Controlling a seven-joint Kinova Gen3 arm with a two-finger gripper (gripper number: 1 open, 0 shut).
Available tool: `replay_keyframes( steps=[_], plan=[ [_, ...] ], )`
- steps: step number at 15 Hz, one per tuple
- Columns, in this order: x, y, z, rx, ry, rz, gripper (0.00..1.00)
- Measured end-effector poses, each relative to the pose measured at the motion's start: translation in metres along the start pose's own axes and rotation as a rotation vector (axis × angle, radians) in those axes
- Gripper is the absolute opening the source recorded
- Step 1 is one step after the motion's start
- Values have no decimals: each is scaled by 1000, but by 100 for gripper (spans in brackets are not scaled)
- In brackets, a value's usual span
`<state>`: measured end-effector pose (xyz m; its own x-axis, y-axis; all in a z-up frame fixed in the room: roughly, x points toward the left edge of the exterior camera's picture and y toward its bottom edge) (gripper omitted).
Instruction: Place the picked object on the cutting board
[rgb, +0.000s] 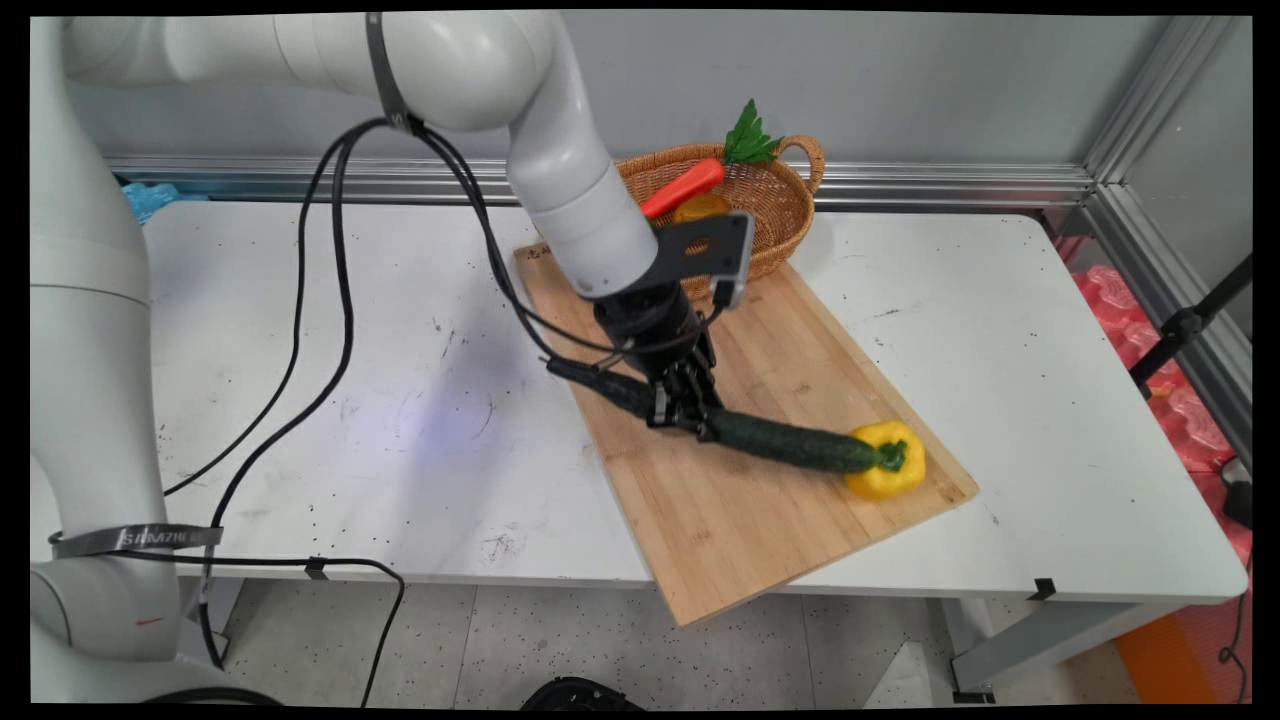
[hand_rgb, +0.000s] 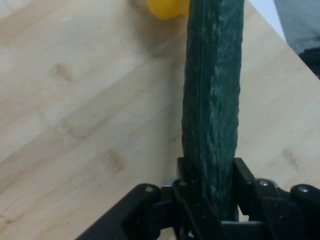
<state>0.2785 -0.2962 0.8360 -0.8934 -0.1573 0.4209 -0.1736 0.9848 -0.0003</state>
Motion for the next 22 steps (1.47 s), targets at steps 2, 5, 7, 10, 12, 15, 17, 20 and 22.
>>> replay_keyframes(
  steps=[2,5,7,10,12,15,17,20,22],
  plan=[
    [-3,2,6,-11,-4,15,0],
    [-8,4,15,-21,-7,36,0],
    [-11,4,20,-25,-7,49,0],
    [-13,2,27,-27,-2,63,0],
    [-13,1,31,-26,4,70,0],
    [-11,-1,38,-21,19,81,0],
    [-9,-3,42,-19,29,83,100],
    [-8,-5,46,-20,37,85,100],
    [-8,-6,47,-22,42,83,100]
  ],
)
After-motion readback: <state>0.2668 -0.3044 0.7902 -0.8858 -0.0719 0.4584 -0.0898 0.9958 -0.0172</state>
